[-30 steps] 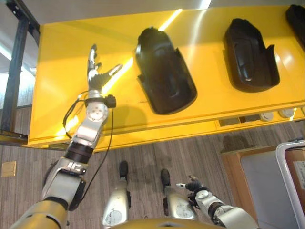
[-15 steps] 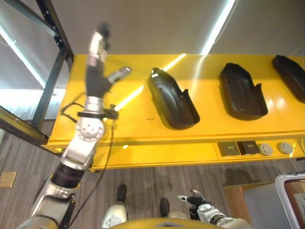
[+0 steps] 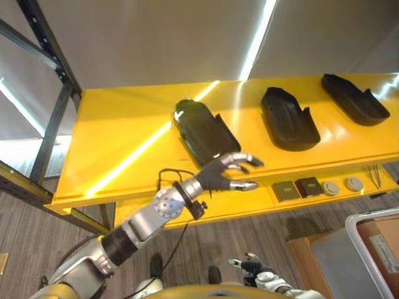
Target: Move parts from the plastic box to the shelf.
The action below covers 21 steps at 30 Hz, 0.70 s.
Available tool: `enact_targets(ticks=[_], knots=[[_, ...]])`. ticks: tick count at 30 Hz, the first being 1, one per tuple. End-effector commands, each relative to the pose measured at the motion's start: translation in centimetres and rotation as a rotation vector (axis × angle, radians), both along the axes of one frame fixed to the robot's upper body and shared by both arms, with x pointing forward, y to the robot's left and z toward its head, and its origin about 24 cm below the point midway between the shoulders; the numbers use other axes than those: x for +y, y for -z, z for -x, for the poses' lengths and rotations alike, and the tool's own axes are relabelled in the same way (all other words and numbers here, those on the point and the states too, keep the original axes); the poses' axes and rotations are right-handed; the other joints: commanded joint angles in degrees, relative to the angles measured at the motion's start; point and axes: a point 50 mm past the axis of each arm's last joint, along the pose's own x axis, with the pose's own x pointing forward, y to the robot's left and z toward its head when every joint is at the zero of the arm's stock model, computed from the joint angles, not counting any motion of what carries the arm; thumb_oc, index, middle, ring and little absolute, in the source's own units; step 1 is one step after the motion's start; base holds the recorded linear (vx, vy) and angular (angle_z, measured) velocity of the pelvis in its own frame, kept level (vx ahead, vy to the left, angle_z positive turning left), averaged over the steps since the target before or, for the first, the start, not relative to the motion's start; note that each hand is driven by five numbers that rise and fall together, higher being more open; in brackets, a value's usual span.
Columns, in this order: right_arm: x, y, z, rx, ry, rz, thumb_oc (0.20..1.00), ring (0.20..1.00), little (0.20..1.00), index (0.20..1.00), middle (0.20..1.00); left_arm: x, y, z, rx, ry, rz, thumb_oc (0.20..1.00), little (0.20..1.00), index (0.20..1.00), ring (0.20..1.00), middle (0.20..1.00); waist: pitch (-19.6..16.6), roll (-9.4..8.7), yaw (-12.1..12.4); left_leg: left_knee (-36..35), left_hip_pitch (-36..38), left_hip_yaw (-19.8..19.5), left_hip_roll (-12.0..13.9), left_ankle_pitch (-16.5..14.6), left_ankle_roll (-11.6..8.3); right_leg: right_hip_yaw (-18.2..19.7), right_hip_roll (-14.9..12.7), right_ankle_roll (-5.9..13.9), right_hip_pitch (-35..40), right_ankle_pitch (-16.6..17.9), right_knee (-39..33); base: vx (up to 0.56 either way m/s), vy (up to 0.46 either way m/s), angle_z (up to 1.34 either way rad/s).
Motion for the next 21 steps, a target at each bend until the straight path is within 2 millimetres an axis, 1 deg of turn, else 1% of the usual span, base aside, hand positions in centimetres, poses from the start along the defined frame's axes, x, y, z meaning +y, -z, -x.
enact_targets(ticks=[1,3,4,5,6,7,10,11,12,14,15,17,18,21], knots=[[0.7,0.6,1.8,0.063,-0.017,-0.007,1.0,1.0,1.0,1.0,1.0,0.0,-1.3,-1.9,-0.007,-0.031,0.057,0.2,0.2,0.2,0.2,0.2,4.18,-2.49,0.41,-0.44,0.78,-0.56,3.43,-4.29,-1.39,-0.74,-2.62,1.33,-2.47,-0.97,0.04,-0.07,0.023,-0.08],[0.7,0.6,1.5,0.052,-0.017,-0.003,1.0,1.0,1.0,1.0,1.0,0.0,-0.3,-2.1,0.014,-0.048,0.033,0.2,0.2,0.2,0.2,0.2,4.74,-2.39,0.34,-0.44,0.4,-0.24,3.35,-4.12,-1.32,-0.44,-2.77,1.41,-3.05,-0.65,-0.05,-0.05,0.028,-0.05],[0.8,0.4,1.1,0.037,-0.018,-0.003,1.0,1.0,1.0,1.0,1.0,0.1,0.6,-2.5,0.035,-0.09,0.009,0.2,0.2,0.2,0.2,0.2,5.22,-2.27,0.25,-0.44,-0.04,0.14,3.29,-3.93,-1.27,-0.21,-2.88,1.47,-3.71,-0.32,-0.14,-0.04,0.023,-0.14],[0.8,0.4,1.1,0.037,-0.018,-0.002,1.0,1.0,1.0,1.0,1.0,0.1,0.6,-2.5,0.034,-0.09,0.009,0.2,0.2,0.2,0.2,0.2,5.19,-2.26,0.27,-0.44,-0.06,0.16,3.29,-3.93,-1.26,-0.19,-2.88,1.47,-3.75,-0.31,-0.13,-0.05,0.021,-0.14],[1.1,0.4,0.8,0.027,-0.026,-0.004,1.0,1.0,1.0,1.0,1.0,0.0,1.4,-2.8,0.037,-0.127,-0.017,0.2,0.2,0.2,0.2,0.2,5.51,-2.26,0.13,-0.44,-0.33,0.43,3.21,-3.81,-1.25,-0.09,-3.01,1.51,-4.12,-0.1,-0.17,-0.02,0.005,-0.11],[1.3,0.3,0.6,0.019,-0.035,-0.006,1.0,1.0,1.0,1.0,1.0,-0.3,1.3,-3.1,-0.01,-0.136,-0.053,0.2,0.2,0.2,0.2,0.2,5.68,-2.3,-0.01,-0.44,-0.57,0.57,3.14,-3.75,-1.24,0.03,-3.07,1.5,-4.42,0.02,-0.19,-0.02,0.004,-0.05],[1.4,0.2,0.2,0.007,-0.035,0.002,1.0,1.0,1.0,1.0,1.0,-0.8,1.1,-3.5,-0.047,-0.145,-0.071,0.2,0.2,0.2,0.2,0.2,5.83,-2.18,-0.17,-0.44,-0.98,0.73,3.04,-3.61,-1.28,0.1,-3.23,1.6,-4.88,0.13,-0.18,-0.01,0.008,-0.09],[1.5,0.1,0.0,0.0,-0.039,0.008,1.0,1.0,1.0,1.0,1.0,-1.0,0.2,-4.2,-0.089,-0.192,-0.055,0.2,0.2,0.2,0.2,0.2,5.97,-2.13,-0.38,-0.44,-1.29,0.99,2.96,-3.54,-1.3,0.22,-3.34,1.63,-5.22,0.28,-0.19,-0.01,0.006,-0.04],[1.5,0.1,0.0,-0.002,-0.042,0.011,1.0,1.0,1.0,1.0,1.0,-1.1,-0.2,-4.4,-0.101,-0.207,-0.041,0.2,0.2,0.2,0.2,0.2,6.02,-2.12,-0.43,-0.44,-1.39,1.06,2.94,-3.5,-1.31,0.26,-3.39,1.64,-5.38,0.38,-0.19,0.0,0.0,0.0],[1.5,0.1,0.0,-0.002,-0.042,0.011,1.0,1.0,1.0,1.0,1.0,-1.1,-0.2,-4.4,-0.101,-0.207,-0.041,0.2,0.2,0.2,0.2,0.2,6.02,-2.11,-0.43,-0.44,-1.41,1.06,2.94,-3.49,-1.31,0.27,-3.39,1.64,-5.41,0.39,-0.19,0.0,-0.002,-0.03],[1.7,0.1,-0.1,-0.009,-0.044,0.013,1.0,1.0,1.0,1.0,1.0,-1.1,-0.8,-4.8,-0.113,-0.252,-0.003,0.2,0.2,0.2,0.2,0.2,6.14,-2.05,-0.56,-0.44,-1.61,1.17,2.86,-3.44,-1.28,0.38,-3.46,1.63,-5.67,0.52,-0.2,0.0,0.0,0.0],[1.8,0.1,-0.1,-0.012,-0.034,0.015,1.0,1.0,1.0,1.0,1.0,-0.9,-1.1,-5.0,-0.111,-0.287,0.025,0.2,0.2,0.2,0.2,0.2,5.98,-2.11,-0.58,-0.44,-1.59,1.3,2.84,-3.47,-1.27,0.48,-3.51,1.64,-5.72,0.52,-0.25,0.01,-0.013,-0.02],[1.8,0.1,0.0,-0.013,-0.019,0.013,1.0,1.0,1.0,1.0,1.0,-0.5,-1.3,-5.2,-0.096,-0.326,0.068,0.2,0.2,0.2,0.2,0.2,5.83,-2.2,-0.59,-0.44,-1.49,1.4,2.83,-3.48,-1.29,0.45,-3.53,1.59,-5.57,0.47,-0.26,0.02,-0.027,-0.05],[1.8,0.2,0.3,-0.006,-0.002,0.017,1.0,1.0,1.0,1.0,1.0,-0.1,-1.3,-5.1,-0.078,-0.355,0.104,0.2,0.2,0.2,0.2,0.2,5.72,-2.26,-0.44,-0.44,-1.4,1.35,2.88,-3.46,-1.37,0.36,-3.47,1.52,-5.34,0.34,-0.29,0.01,-0.011,-0.02]])
